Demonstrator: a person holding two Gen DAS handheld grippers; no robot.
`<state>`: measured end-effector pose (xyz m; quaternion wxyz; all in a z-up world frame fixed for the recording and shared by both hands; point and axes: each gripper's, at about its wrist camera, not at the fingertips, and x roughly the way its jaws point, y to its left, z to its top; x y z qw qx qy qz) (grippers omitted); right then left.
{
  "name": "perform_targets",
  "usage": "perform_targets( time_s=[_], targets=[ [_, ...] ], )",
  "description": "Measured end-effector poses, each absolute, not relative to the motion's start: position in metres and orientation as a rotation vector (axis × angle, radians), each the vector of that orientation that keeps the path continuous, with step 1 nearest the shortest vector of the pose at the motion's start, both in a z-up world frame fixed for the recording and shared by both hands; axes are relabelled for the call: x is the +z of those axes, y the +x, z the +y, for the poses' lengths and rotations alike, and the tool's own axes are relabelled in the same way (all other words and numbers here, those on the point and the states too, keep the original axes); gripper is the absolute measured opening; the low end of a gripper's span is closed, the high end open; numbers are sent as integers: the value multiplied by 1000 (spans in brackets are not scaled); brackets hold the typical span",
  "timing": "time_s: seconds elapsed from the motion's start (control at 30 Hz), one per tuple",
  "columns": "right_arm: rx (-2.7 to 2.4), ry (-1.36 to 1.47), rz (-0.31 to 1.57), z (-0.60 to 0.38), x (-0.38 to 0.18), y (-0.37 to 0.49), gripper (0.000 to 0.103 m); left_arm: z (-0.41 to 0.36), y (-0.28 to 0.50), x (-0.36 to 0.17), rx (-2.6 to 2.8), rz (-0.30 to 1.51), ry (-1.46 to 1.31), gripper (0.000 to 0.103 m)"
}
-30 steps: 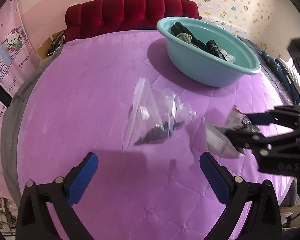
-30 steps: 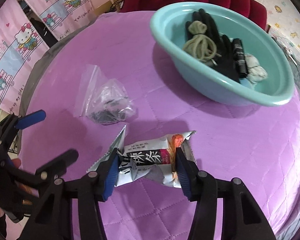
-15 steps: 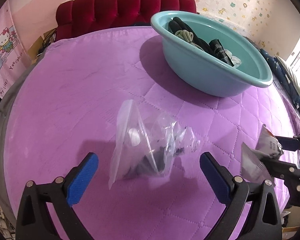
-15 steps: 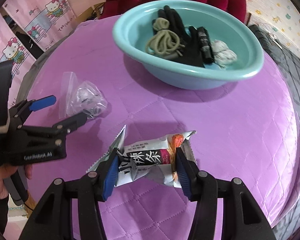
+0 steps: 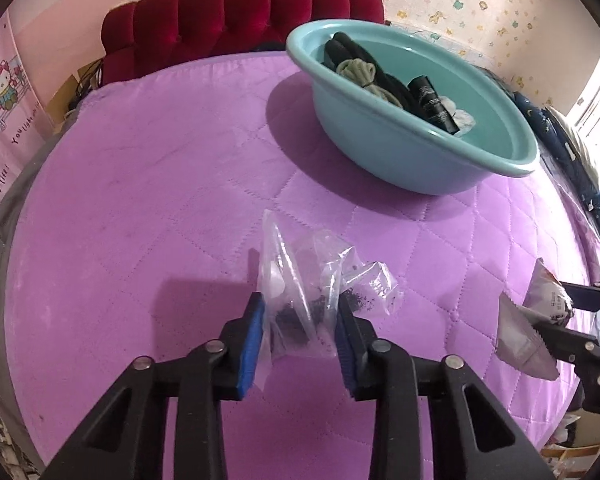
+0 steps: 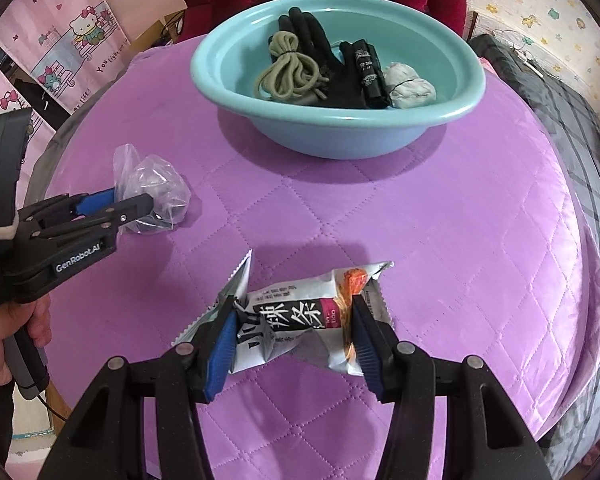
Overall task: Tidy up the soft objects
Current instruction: 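Grasp the clear zip bag with the left gripper while the right gripper lifts the snack packet, then carry the zip bag and snack packet over the teal basin with both grippers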
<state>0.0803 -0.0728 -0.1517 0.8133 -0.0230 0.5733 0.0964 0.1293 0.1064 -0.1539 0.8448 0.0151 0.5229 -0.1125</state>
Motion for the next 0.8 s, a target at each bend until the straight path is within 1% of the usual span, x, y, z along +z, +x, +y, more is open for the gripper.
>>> perform_targets(
  time_s=[0.2, 0.8],
  targets=[
    [207, -49, 1208, -76, -143, 75, 57, 100, 111, -139, -258, 1072, 47, 30],
    [276, -94, 1167, -83, -113, 63, 57, 77, 64, -85, -233, 1033, 62, 30]
  ],
)
